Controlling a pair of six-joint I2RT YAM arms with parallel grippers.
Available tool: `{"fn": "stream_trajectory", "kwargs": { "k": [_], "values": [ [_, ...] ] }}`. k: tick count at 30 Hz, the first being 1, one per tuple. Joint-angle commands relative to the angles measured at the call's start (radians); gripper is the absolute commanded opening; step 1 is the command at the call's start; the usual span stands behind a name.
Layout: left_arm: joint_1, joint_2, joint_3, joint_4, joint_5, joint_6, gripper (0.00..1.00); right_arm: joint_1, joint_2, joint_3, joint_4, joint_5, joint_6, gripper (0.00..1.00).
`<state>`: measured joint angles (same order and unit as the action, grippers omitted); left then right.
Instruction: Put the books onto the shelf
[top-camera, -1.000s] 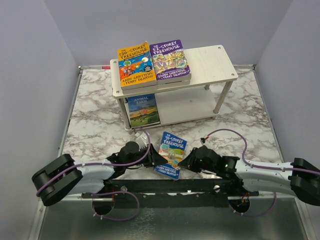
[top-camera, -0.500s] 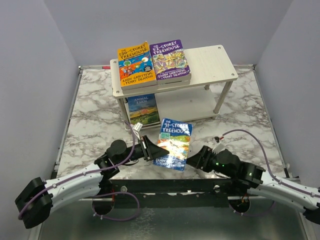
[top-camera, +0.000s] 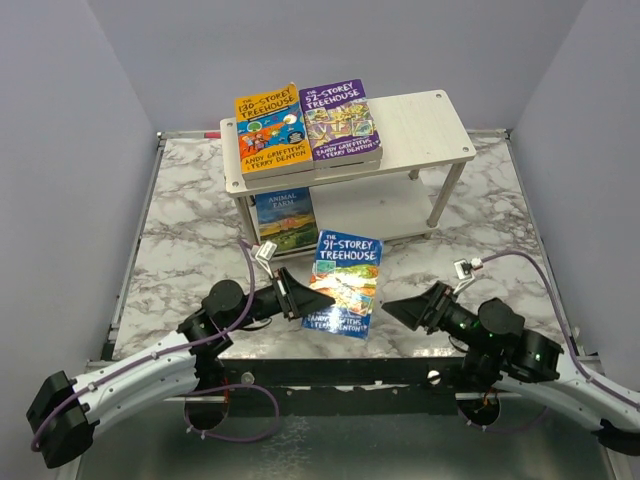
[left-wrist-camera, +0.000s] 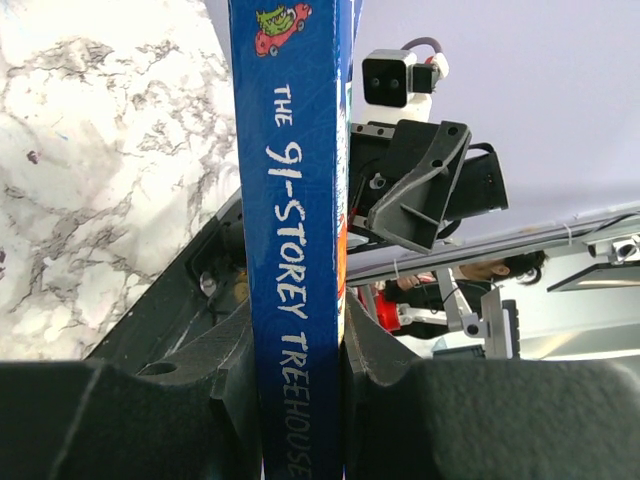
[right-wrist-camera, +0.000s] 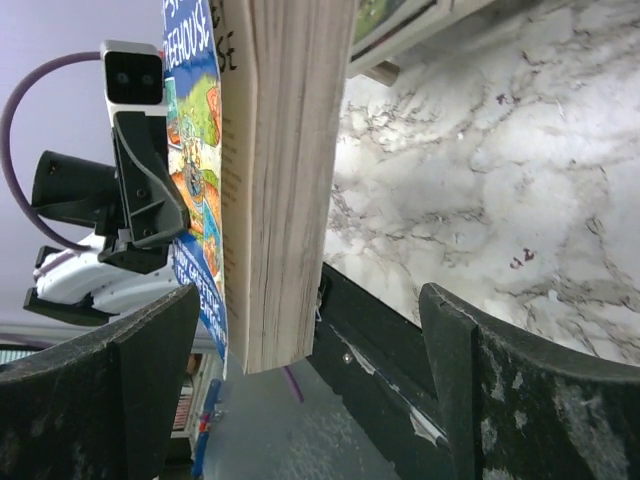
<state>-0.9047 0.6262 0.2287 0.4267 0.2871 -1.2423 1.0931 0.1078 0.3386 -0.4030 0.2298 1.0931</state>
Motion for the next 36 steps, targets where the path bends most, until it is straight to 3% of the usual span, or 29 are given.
{"fn": "stream_trajectory", "kwargs": {
  "k": [1, 17, 26, 36],
  "values": [
    [0.001, -0.027, 0.073, 0.075, -0.016, -0.018, 0.0, 0.002, 0.075, 0.041, 0.106, -0.031, -0.097, 0.95],
    [0.0, -0.088, 0.108, 0.089, -0.072, -0.023, 0.0, 0.002, 0.434, 0.022, 0.712, -0.296, -0.118, 0.93],
    [0.001, -0.176, 0.086, 0.089, -0.214, 0.023, 0.0, 0.004, 0.579, -0.013, 0.975, -0.405, -0.021, 0.73],
    [0.0, -0.221, 0.081, 0.025, -0.264, 0.041, 0.0, 0.017, 0.581, 0.007, 0.964, -0.337, -0.02, 0.55]
  ]
}}
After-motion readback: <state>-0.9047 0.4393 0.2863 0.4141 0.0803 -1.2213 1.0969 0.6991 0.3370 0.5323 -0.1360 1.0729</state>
